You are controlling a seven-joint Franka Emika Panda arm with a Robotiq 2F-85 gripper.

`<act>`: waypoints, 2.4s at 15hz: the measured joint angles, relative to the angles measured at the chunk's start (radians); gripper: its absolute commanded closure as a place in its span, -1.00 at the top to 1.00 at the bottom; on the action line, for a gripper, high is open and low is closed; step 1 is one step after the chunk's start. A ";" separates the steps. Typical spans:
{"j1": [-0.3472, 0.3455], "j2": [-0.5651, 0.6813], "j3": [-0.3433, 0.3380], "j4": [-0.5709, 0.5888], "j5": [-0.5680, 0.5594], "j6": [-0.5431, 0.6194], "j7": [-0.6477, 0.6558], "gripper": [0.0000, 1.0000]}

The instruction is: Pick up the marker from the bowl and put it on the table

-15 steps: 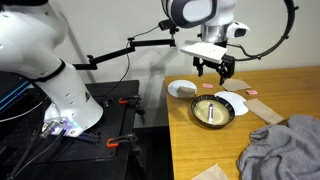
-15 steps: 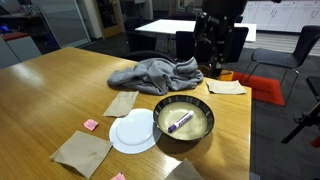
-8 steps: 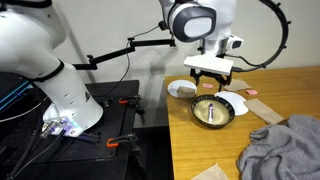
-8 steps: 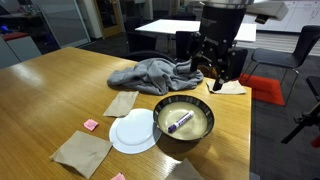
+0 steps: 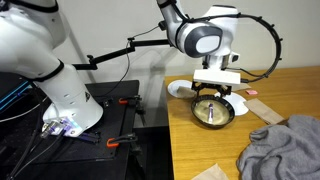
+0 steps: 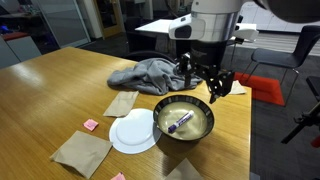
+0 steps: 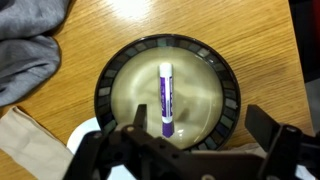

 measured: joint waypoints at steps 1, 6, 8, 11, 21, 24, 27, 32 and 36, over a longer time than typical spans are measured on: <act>0.002 0.025 -0.002 0.018 -0.023 0.001 0.000 1.00; 0.017 0.130 -0.002 0.100 -0.085 0.002 0.000 1.00; 0.022 0.161 -0.001 0.125 -0.085 0.002 0.000 1.00; 0.027 0.198 0.000 0.153 -0.085 0.002 0.000 1.00; 0.027 0.298 0.006 0.225 -0.085 0.007 0.000 0.68; 0.027 0.321 0.008 0.243 -0.085 0.007 0.000 0.53; 0.026 0.341 0.008 0.263 -0.085 0.007 0.000 0.45; 0.023 0.376 0.008 0.307 -0.085 0.007 0.000 -0.35; 0.022 0.391 0.011 0.332 -0.084 0.007 0.000 -0.96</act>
